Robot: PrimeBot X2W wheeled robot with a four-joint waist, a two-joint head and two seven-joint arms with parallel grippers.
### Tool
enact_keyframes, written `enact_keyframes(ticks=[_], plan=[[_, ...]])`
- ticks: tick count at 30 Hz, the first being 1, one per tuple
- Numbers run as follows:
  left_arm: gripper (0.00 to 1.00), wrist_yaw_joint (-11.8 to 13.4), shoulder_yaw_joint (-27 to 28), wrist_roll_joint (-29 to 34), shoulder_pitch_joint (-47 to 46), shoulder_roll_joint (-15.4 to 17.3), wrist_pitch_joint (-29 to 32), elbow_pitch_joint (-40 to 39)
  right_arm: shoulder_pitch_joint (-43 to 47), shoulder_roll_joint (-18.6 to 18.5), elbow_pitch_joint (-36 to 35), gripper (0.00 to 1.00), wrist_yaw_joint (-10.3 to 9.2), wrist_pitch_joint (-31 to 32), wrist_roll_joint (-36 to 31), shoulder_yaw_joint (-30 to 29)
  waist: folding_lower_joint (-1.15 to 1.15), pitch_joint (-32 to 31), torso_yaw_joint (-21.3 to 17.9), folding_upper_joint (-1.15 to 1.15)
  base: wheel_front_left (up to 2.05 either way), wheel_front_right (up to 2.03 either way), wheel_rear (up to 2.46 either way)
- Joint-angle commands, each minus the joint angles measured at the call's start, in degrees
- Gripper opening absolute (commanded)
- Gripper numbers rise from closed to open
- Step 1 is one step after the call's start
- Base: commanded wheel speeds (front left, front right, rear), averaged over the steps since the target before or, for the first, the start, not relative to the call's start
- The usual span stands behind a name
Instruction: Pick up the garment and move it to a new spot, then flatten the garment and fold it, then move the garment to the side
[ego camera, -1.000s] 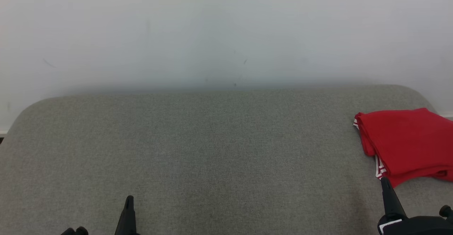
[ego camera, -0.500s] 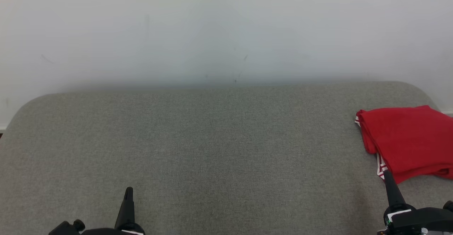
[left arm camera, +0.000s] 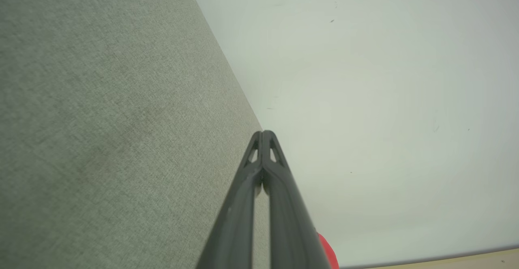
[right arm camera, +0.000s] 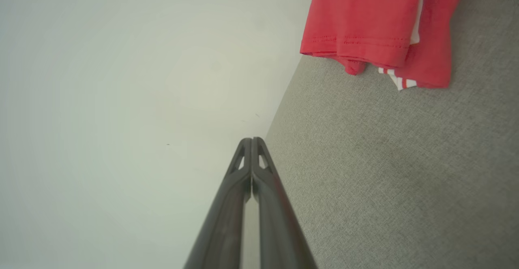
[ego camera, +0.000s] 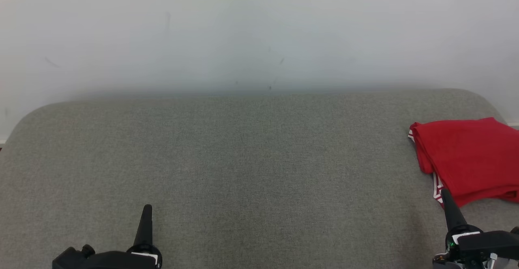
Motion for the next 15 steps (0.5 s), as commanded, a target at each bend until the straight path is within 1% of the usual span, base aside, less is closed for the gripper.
enact_keyframes(ticks=[1, 15], plan=[[0.0, -0.14, 0.22, -1.29, -1.31, -0.06, 0.16, -0.05, -1.04, 0.07, -0.09, 0.0, -0.08, 0.36, 1.2, -0.48, 0.0, 0.06, 0.0, 0.0, 0.0, 0.0, 0.0], [0.0, -0.67, 0.59, -8.33, -3.47, -0.09, 1.39, 1.26, -2.92, 0.71, 1.32, 0.0, -0.09, 2.84, 7.4, -2.4, -0.01, 0.95, 0.05, 0.0, 0.0, 0.0, 0.0]])
